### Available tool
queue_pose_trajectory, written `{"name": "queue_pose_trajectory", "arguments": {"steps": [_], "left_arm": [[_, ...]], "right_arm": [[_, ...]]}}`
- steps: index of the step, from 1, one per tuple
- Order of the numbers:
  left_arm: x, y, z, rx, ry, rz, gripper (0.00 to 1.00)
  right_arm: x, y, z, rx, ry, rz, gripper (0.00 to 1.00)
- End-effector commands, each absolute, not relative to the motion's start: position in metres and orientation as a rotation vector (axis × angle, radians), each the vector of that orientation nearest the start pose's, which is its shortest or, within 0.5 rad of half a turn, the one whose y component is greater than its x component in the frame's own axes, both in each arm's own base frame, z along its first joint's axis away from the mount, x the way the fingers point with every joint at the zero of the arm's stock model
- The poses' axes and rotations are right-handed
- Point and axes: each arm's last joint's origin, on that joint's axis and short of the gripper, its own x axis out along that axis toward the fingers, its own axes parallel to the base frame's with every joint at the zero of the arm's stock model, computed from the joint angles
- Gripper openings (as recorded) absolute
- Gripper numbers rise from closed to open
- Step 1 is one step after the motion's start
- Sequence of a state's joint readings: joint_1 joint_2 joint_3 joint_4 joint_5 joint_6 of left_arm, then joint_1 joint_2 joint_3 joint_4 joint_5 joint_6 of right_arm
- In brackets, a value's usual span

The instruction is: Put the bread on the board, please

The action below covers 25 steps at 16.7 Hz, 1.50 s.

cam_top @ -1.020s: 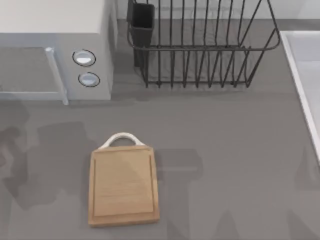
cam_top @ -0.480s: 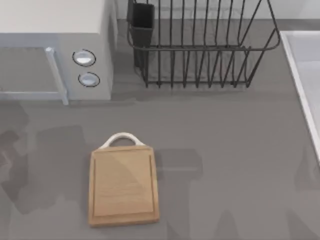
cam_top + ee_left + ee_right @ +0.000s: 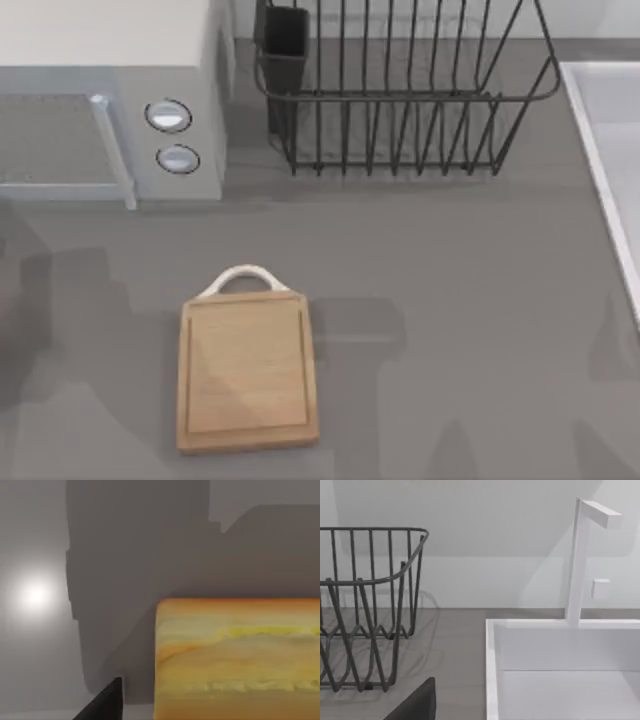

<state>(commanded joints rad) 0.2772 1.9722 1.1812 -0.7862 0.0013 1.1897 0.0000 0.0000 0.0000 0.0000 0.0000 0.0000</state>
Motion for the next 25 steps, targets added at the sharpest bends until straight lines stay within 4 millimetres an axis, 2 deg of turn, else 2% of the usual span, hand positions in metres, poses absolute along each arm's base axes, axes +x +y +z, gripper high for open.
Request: {"name": "queue_pose_trajectory", "arguments": {"steps": [5,18,25], "left_arm": [[0.3339,0.0963,0.1086,0.708,1.451,-0.708,1.00],[0.3339,0.0963,0.1086,0.708,1.451,-0.708,0.02],[0.3339,0.0963,0.1086,0.708,1.451,-0.708,0.00]], "right_arm": [[0.1057,-0.0012,0.1600,0.000,0.000,0.000,1.00],[0.1057,-0.0012,0.1600,0.000,0.000,0.000,1.00],[0.1057,-0.0012,0.1600,0.000,0.000,0.000,1.00]]}}
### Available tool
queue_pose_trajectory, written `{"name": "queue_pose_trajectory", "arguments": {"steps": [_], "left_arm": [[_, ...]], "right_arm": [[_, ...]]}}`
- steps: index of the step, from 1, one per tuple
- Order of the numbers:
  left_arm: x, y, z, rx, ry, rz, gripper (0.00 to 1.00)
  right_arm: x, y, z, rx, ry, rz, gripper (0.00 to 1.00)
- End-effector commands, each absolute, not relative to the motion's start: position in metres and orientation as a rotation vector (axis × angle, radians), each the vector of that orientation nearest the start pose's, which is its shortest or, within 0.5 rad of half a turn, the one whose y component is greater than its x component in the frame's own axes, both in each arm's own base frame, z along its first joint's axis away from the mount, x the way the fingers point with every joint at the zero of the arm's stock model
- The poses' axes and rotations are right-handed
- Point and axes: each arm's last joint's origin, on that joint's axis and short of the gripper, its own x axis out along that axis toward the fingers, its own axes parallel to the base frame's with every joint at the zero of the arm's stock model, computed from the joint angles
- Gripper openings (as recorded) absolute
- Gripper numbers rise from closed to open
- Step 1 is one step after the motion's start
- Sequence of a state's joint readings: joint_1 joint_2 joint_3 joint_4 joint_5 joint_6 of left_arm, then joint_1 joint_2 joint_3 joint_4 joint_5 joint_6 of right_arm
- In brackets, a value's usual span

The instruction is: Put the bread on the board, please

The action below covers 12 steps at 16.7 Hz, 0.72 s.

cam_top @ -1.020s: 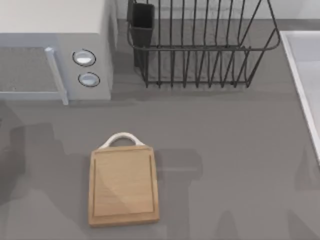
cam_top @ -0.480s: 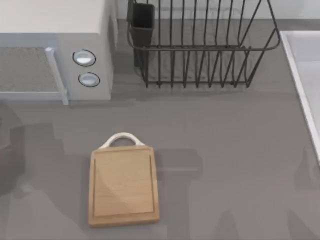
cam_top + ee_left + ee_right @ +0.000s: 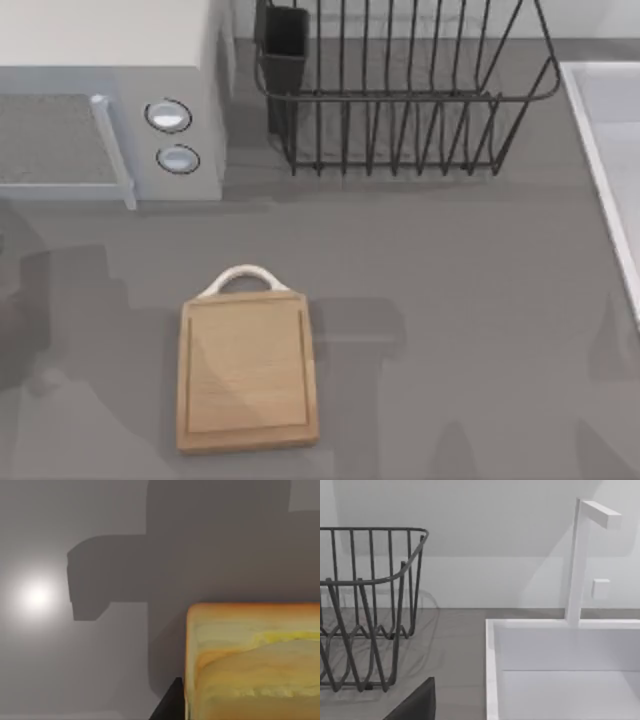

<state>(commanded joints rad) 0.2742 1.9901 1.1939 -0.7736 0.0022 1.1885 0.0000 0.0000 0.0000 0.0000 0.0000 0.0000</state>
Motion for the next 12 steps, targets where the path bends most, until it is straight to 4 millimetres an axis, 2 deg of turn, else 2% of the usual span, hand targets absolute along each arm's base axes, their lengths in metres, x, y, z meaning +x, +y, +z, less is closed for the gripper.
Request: {"name": "queue_pose_trajectory", "arguments": {"steps": [3,6,9,12], "left_arm": [[0.331,0.097,0.114,0.702,1.456,-0.704,0.00],[0.320,0.104,0.123,0.673,1.483,-0.689,0.00],[0.312,0.111,0.157,0.683,1.455,-0.648,0.00],[0.313,0.107,0.196,0.713,1.410,-0.636,0.00]], "right_arm": [[0.106,-0.001,0.160,0.000,0.000,0.000,1.00],[0.106,-0.001,0.160,0.000,0.000,0.000,1.00],[0.106,-0.001,0.160,0.000,0.000,0.000,1.00],[0.106,-0.001,0.160,0.000,0.000,0.000,1.00]]}}
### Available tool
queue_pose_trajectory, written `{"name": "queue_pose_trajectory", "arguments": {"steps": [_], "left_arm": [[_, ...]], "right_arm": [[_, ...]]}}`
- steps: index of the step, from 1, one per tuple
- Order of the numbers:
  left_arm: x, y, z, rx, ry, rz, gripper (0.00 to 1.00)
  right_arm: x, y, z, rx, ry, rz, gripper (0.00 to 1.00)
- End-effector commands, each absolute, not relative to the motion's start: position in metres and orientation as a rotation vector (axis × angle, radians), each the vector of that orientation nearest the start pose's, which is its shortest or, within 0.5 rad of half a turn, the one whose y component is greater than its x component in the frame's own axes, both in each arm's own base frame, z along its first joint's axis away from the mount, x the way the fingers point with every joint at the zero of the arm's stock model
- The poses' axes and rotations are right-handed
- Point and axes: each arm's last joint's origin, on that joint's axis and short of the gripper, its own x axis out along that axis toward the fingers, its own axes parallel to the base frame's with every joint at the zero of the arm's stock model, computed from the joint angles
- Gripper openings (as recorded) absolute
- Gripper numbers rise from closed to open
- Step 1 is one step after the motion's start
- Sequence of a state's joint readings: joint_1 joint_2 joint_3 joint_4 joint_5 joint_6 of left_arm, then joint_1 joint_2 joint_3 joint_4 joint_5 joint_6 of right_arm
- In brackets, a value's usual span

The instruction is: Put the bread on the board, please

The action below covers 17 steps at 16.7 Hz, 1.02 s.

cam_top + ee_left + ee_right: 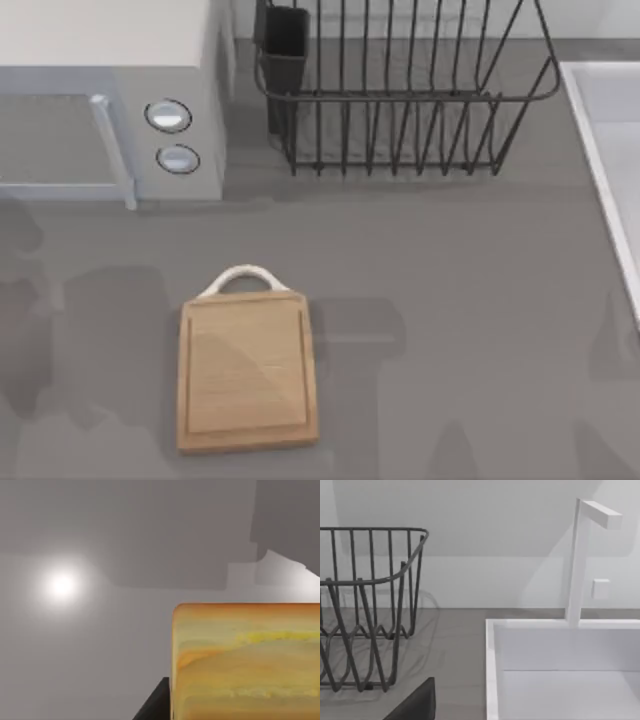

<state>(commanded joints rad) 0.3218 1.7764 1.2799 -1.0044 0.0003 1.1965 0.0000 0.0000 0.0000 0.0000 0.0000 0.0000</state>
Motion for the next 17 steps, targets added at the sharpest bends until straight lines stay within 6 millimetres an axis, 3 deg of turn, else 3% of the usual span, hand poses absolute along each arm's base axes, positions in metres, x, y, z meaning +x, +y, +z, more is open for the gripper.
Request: {"name": "queue_pose_trajectory", "arguments": {"steps": [4,13,17], "left_arm": [[0.325,0.098,0.214,0.716,1.427,-0.678,0.00],[0.330,0.097,0.214,0.699,1.458,-0.695,0.00],[0.324,0.085,0.209,0.630,1.548,-0.621,0.00]], "right_arm": [[0.106,-0.001,0.160,0.000,0.000,0.000,1.00],[0.106,-0.001,0.160,0.000,0.000,0.000,1.00],[0.106,-0.001,0.160,0.000,0.000,0.000,1.00]]}}
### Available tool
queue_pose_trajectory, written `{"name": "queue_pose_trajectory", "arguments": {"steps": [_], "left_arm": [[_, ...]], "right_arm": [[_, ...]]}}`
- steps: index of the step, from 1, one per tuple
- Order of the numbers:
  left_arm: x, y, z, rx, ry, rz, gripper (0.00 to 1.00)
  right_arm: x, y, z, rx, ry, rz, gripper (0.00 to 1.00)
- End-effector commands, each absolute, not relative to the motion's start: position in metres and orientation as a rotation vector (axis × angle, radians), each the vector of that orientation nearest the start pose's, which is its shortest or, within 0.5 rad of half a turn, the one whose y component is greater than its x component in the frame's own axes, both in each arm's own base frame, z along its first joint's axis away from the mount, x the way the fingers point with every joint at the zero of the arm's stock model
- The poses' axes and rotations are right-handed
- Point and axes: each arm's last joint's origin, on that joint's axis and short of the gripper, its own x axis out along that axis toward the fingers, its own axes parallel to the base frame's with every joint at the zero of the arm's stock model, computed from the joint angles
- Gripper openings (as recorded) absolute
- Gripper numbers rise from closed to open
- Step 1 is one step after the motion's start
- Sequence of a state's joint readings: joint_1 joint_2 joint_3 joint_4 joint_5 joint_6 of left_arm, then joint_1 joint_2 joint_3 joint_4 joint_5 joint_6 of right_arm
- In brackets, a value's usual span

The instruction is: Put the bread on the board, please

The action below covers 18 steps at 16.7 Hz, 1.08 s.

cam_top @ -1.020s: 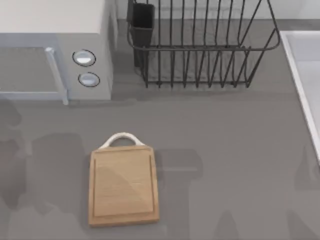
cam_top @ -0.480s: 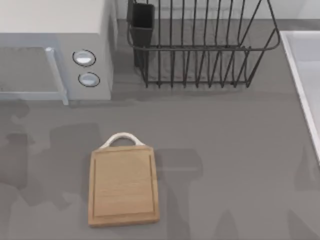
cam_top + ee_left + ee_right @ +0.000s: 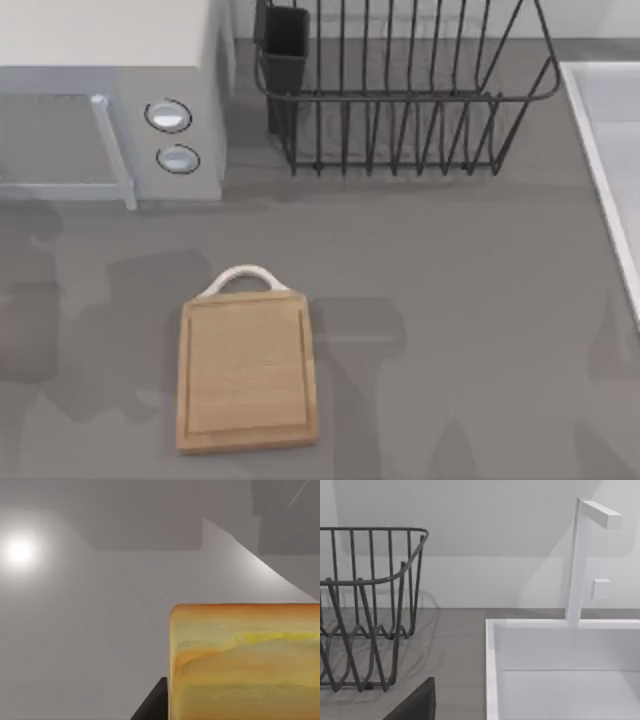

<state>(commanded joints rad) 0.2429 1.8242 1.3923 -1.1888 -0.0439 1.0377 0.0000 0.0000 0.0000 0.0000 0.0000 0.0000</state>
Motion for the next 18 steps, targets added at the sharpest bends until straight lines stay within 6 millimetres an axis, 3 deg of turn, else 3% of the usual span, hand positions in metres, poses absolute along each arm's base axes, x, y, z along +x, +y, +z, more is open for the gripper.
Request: {"name": "queue_pose_trajectory", "arguments": {"steps": [5,10,18], "left_arm": [[0.316,0.046,0.195,0.463,1.724,-0.367,0.00],[0.310,-0.008,0.180,0.236,1.807,0.079,0.00],[0.296,-0.097,0.168,-0.240,1.568,0.771,0.00]], "right_arm": [[0.106,-0.001,0.160,0.000,0.000,0.000,1.00],[0.106,-0.001,0.160,0.000,0.000,0.000,1.00],[0.106,-0.001,0.160,0.000,0.000,0.000,1.00]]}}
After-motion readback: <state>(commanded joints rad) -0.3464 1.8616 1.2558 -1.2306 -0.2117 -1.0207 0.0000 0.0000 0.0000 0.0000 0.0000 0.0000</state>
